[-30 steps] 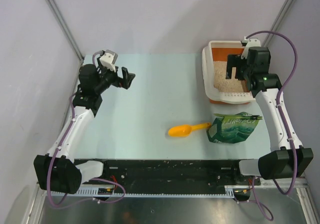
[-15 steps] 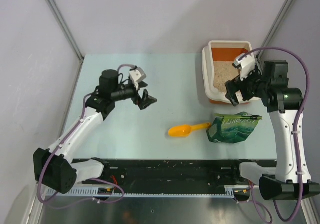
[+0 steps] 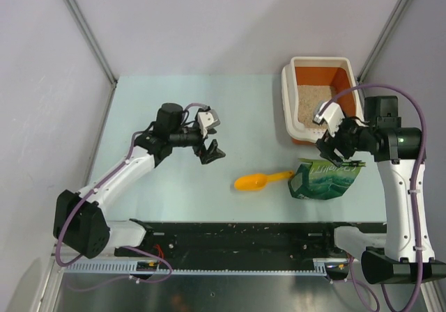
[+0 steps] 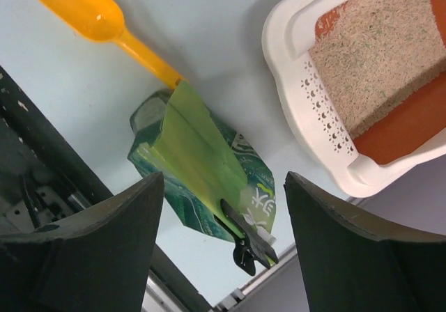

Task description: Fill the litter box with clean litter

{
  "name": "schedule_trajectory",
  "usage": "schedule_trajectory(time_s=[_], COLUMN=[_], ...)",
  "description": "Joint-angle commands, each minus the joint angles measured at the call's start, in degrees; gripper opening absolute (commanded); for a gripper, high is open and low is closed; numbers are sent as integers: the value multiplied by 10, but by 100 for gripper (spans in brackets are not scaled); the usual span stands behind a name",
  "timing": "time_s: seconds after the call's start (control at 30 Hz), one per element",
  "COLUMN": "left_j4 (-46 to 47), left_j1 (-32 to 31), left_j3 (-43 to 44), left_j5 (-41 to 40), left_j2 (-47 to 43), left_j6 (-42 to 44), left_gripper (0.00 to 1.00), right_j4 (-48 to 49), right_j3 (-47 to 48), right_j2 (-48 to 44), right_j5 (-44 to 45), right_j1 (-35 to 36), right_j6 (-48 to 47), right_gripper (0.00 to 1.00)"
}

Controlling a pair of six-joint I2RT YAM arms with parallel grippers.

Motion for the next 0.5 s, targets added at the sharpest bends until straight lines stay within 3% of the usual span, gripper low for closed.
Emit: schedule_trajectory(time_s=[0.0,0.47], left_j4=[2,2], left_j1=[-6,-6], left_j3=[-2,-18], left_j5=[16,-18], left_j2=[2,-6], left_j6=[33,44], left_gripper=[100,100], right_j4=[-110,-110], right_j3=[-25,-110], right_j2=[-6,1], right_j5=[20,47], right_j1=[-1,2], right_j6=[-92,-154], right_gripper=[73,69])
